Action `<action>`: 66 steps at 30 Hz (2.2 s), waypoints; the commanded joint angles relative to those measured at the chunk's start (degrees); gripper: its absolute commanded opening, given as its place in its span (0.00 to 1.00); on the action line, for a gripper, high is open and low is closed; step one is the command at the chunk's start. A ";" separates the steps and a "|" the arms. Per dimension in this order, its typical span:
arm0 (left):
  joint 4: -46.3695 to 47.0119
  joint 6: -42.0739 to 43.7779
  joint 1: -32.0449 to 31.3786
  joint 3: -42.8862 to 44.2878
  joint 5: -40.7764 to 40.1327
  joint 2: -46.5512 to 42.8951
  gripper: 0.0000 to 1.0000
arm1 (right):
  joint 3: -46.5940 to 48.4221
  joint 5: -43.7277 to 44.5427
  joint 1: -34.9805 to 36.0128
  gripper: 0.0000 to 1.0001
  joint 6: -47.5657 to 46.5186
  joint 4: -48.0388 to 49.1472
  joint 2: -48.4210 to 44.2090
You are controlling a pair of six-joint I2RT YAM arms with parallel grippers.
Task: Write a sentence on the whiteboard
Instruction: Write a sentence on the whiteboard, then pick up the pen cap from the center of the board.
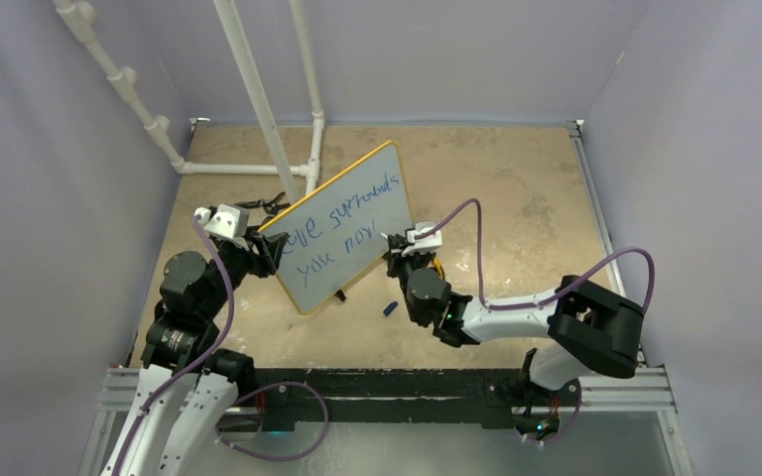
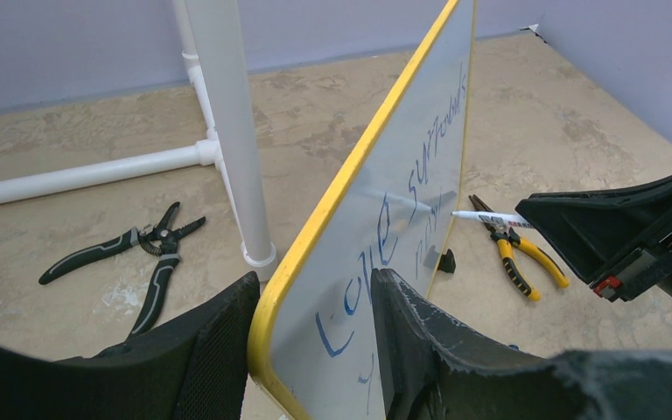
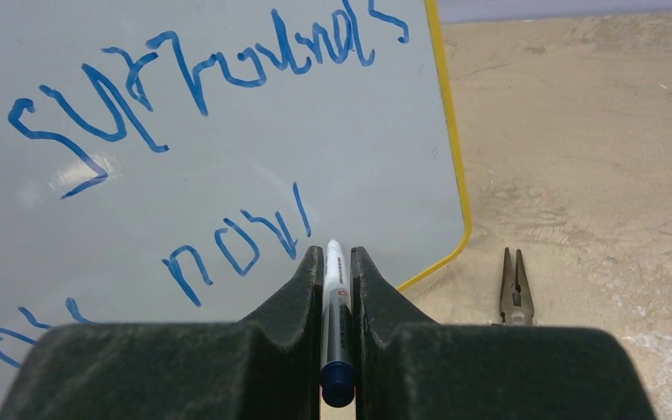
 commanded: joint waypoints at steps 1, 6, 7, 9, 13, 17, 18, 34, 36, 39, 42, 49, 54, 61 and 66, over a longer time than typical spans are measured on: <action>1.68 -0.33 -0.05 0.06 0.66 0.01 0.49 | 0.32 0.81 -0.80 0.00 -0.78 3.61 0.78; 1.68 -0.26 -0.05 0.06 0.64 0.03 0.49 | 0.84 0.01 -1.47 0.00 -1.54 5.32 1.57; 1.69 -0.23 -0.05 0.06 0.59 0.02 0.49 | 0.98 -0.05 -1.61 0.00 -1.54 5.45 1.81; 1.68 -0.23 -0.05 0.07 0.60 0.03 0.49 | 1.14 -0.50 -1.83 0.00 -1.56 5.62 2.19; 1.68 -0.23 -0.05 0.08 0.50 0.03 0.49 | 1.28 -0.85 -1.97 0.00 -1.55 6.10 2.59; 1.76 -0.23 -0.05 0.06 0.50 0.12 0.49 | 1.61 -1.07 -2.15 0.00 -1.55 6.27 3.00; 1.76 -0.23 -0.05 0.06 0.49 0.12 0.49 | 1.71 -1.18 -2.19 0.00 -1.55 6.33 3.11; 1.72 -0.23 -0.05 0.12 0.50 0.12 0.49 | 2.22 -1.48 -2.37 0.00 -1.48 6.61 3.82; 1.74 -0.23 -0.05 0.01 0.54 0.12 0.49 | 2.13 -1.52 -2.37 0.00 -1.46 6.63 3.82; 1.68 -0.19 -0.05 0.06 0.49 0.12 0.49 | 2.02 -1.47 -2.36 0.00 -1.46 6.43 3.64; 1.43 -0.06 -0.05 0.31 -0.52 -0.15 0.58 | 1.94 0.70 -2.36 0.00 -1.44 4.74 1.53; -1.28 -0.12 -0.05 4.47 -5.95 -0.66 0.78 | -3.19 -1.15 -2.28 0.00 2.73 -9.16 -13.34; -4.89 2.22 -0.05 13.09 -11.89 2.08 0.79 | -2.54 -6.55 -2.44 0.00 5.17 -26.02 -23.05; -8.31 1.37 -0.05 26.40 -3.62 13.53 0.75 | 3.92 -12.65 -3.44 0.00 2.67 -44.69 -28.88; -3.22 -4.14 -0.11 28.59 4.15 20.37 0.70 | 4.98 -20.42 -8.95 0.00 4.50 -49.54 -28.52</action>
